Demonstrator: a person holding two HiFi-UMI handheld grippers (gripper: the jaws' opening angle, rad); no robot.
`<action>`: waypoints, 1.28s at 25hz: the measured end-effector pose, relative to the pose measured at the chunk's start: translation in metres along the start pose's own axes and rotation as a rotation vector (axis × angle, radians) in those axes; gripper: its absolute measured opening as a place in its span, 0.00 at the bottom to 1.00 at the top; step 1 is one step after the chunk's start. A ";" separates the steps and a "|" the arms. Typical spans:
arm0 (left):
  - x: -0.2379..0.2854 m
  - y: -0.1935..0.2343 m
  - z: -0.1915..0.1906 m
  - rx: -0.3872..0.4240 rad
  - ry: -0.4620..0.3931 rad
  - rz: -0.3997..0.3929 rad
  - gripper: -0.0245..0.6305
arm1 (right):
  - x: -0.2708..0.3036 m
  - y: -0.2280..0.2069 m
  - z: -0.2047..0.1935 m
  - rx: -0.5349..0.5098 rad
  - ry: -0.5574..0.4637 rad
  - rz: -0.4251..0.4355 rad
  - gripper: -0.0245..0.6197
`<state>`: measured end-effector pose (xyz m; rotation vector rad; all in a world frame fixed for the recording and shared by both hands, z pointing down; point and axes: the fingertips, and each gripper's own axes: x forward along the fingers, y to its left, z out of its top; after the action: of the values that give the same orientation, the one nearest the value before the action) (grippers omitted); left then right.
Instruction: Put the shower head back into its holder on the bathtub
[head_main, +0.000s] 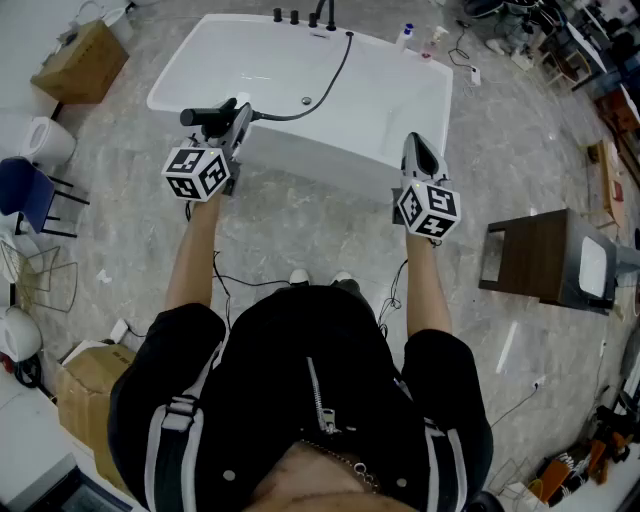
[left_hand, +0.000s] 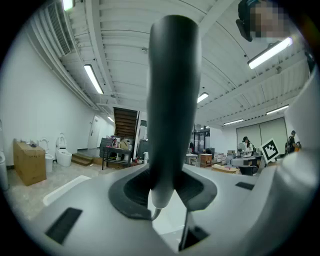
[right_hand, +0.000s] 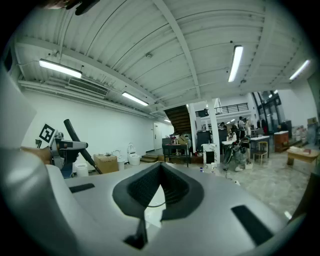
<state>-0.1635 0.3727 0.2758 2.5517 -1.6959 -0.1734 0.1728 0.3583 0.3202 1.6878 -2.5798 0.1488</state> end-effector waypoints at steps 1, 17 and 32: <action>-0.002 0.000 0.003 0.009 -0.007 -0.001 0.25 | -0.001 0.003 -0.001 0.003 0.003 -0.001 0.05; -0.020 -0.007 0.015 0.035 -0.033 -0.035 0.25 | -0.013 0.036 -0.009 -0.076 -0.019 0.016 0.63; -0.016 -0.009 0.020 0.030 -0.044 -0.051 0.25 | -0.019 0.040 -0.021 -0.091 -0.002 -0.002 0.83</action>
<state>-0.1644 0.3908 0.2553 2.6331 -1.6622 -0.2103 0.1433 0.3939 0.3372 1.6596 -2.5448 0.0301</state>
